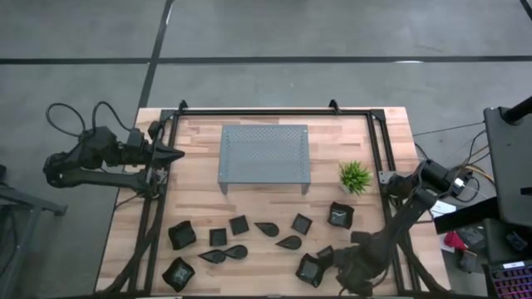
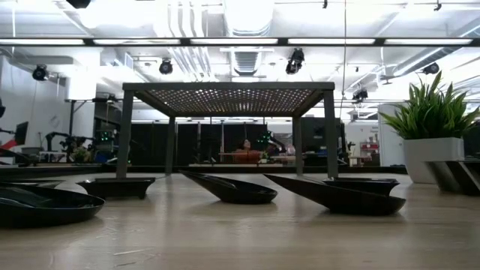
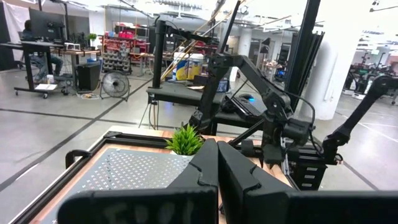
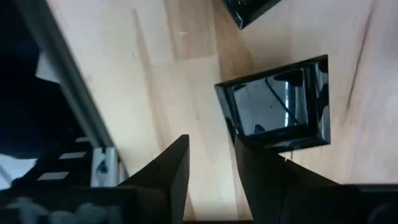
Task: Pick & Place Mini shaped plates
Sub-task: Put the square plate on the shelf
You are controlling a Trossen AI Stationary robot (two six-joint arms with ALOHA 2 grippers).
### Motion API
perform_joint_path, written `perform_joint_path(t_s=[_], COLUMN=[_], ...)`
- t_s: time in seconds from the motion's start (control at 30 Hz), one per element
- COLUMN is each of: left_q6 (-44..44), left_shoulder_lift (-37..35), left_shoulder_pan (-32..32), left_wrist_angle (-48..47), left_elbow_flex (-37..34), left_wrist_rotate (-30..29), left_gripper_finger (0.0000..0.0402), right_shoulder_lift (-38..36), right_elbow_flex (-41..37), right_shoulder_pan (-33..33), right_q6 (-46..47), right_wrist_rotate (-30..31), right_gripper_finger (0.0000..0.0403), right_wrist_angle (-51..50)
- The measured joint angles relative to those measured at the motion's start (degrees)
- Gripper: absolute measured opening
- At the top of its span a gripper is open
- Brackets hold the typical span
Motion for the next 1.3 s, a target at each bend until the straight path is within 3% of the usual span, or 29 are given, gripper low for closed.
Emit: perform_joint_path(t_s=[0.33, 1.3], left_q6=[0.0, 0.0], left_shoulder_lift=[0.0, 0.0], left_shoulder_pan=[0.0, 0.0], left_wrist_angle=[0.0, 0.0], left_elbow_flex=[-0.02, 0.0], left_wrist_rotate=[-0.02, -0.01], left_gripper_finger=[0.0, 0.0], right_shoulder_lift=[3.93, 3.84], right_elbow_flex=[-0.01, -2.81], right_shoulder_pan=[0.85, 0.96], right_q6=[-0.26, -2.24], right_wrist_rotate=[-0.02, 4.46], right_gripper_finger=[0.01, 0.0084], right_wrist_angle=[0.14, 0.43])
